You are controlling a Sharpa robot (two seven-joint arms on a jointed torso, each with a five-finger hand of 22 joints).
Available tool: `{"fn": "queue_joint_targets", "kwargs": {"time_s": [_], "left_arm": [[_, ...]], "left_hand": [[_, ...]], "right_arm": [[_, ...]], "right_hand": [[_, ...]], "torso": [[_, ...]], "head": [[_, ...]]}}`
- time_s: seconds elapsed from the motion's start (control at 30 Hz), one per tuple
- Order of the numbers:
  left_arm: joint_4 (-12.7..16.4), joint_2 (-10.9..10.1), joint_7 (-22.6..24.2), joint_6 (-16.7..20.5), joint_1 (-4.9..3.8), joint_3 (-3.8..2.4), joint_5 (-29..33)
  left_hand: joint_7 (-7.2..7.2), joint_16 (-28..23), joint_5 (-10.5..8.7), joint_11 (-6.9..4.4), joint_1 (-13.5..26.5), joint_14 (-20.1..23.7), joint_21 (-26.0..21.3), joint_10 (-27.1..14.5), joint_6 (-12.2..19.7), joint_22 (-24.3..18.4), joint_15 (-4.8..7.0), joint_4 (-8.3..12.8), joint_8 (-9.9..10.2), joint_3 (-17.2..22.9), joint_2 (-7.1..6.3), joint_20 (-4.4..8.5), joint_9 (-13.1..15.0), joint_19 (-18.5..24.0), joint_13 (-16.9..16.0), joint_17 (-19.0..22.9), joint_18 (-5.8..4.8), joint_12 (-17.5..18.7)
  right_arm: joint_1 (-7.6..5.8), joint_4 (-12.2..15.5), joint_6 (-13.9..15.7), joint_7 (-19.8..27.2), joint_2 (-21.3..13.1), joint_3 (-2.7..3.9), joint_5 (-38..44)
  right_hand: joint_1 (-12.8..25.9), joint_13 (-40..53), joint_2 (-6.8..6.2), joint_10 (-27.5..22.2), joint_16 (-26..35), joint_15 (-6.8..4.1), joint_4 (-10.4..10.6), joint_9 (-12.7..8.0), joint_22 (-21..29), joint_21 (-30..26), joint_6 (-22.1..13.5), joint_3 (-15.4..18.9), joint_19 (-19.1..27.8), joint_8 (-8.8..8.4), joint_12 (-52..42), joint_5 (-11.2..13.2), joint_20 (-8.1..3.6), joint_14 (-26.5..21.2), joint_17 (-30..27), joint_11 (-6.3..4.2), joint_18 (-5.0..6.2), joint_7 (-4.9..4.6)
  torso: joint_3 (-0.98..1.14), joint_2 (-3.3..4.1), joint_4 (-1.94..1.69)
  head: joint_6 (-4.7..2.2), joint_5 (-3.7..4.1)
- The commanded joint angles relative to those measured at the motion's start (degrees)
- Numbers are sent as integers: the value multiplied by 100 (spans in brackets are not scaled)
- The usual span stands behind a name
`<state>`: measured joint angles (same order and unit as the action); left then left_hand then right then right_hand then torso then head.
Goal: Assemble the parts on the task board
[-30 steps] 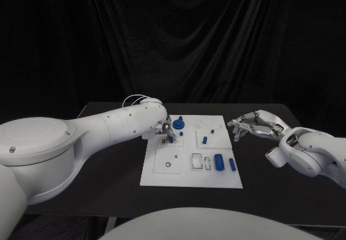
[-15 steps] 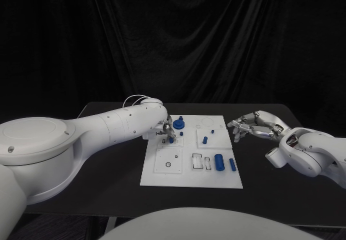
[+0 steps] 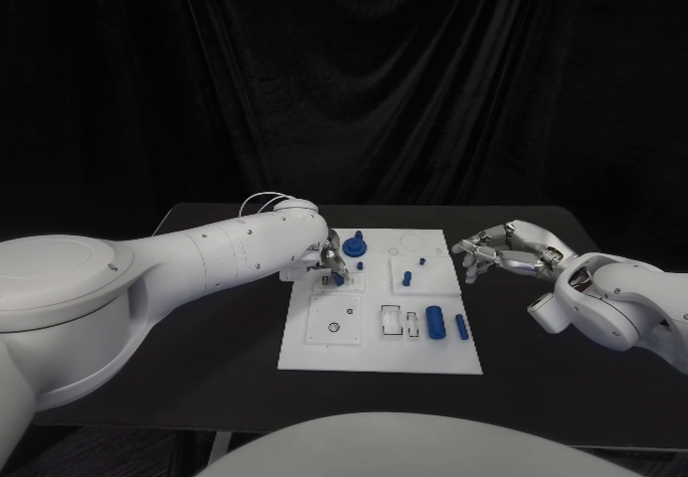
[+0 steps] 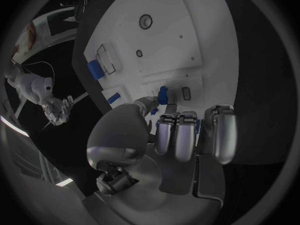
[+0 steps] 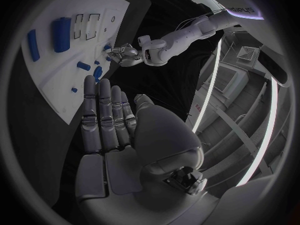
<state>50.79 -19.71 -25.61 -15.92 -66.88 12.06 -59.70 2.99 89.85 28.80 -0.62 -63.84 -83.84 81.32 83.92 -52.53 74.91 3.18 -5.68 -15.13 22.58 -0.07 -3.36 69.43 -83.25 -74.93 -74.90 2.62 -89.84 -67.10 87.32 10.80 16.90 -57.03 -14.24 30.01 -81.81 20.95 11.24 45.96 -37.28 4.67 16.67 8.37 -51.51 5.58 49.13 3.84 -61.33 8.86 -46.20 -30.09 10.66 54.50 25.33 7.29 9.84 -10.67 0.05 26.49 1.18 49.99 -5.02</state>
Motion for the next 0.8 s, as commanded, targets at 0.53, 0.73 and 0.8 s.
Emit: {"fn": "queue_joint_targets", "kwargs": {"time_s": [0.53, 0.73, 0.8], "left_arm": [[1109, -789, 422, 2527, 14, 0, 37], [1153, -820, 449, 2740, 15, 0, 37], [1148, -814, 450, 2751, 17, 1, 37]], "left_hand": [[-26, 15, -51, -62, 210, -616, -86, 608, -61, 1159, 64, 71, -97, 299, -108, 61, 118, 5, -1507, -1510, 1, -16], [-23, 15, -68, -61, 243, -616, -126, 608, -48, 1145, 66, 2, -100, 293, -106, 65, 133, 29, -1507, -1510, 11, -16], [-22, 15, -89, -61, 253, -616, -155, 608, -39, 1134, 66, -31, -99, 292, -99, 66, 139, 47, -1507, -1510, 18, -16]], "right_arm": [[26, -13, -59, -105, -40, 5, 15], [27, -10, -54, -111, -33, 5, 15], [27, -3, -51, -112, -40, 5, 15]], "right_hand": [[-61, -8, 7, -37, 24, 9, -5, -9, 10, -14, -24, -38, 47, -24, 30, 11, 8, -48, -10, 10, 40, -20], [-61, -8, 7, -37, 24, 9, -5, -9, 10, -14, -24, -38, 47, -24, 30, 11, 8, -48, -10, 10, 40, -20], [-61, -8, 7, -37, 24, 9, -5, -9, 10, -14, -24, -38, 47, -24, 30, 11, 8, -48, -10, 10, 40, -20]], "torso": [[1, -9, -2], [2, -17, -13], [4, -15, -13]], "head": [[1, 32], [1, 33], [1, 32]]}}
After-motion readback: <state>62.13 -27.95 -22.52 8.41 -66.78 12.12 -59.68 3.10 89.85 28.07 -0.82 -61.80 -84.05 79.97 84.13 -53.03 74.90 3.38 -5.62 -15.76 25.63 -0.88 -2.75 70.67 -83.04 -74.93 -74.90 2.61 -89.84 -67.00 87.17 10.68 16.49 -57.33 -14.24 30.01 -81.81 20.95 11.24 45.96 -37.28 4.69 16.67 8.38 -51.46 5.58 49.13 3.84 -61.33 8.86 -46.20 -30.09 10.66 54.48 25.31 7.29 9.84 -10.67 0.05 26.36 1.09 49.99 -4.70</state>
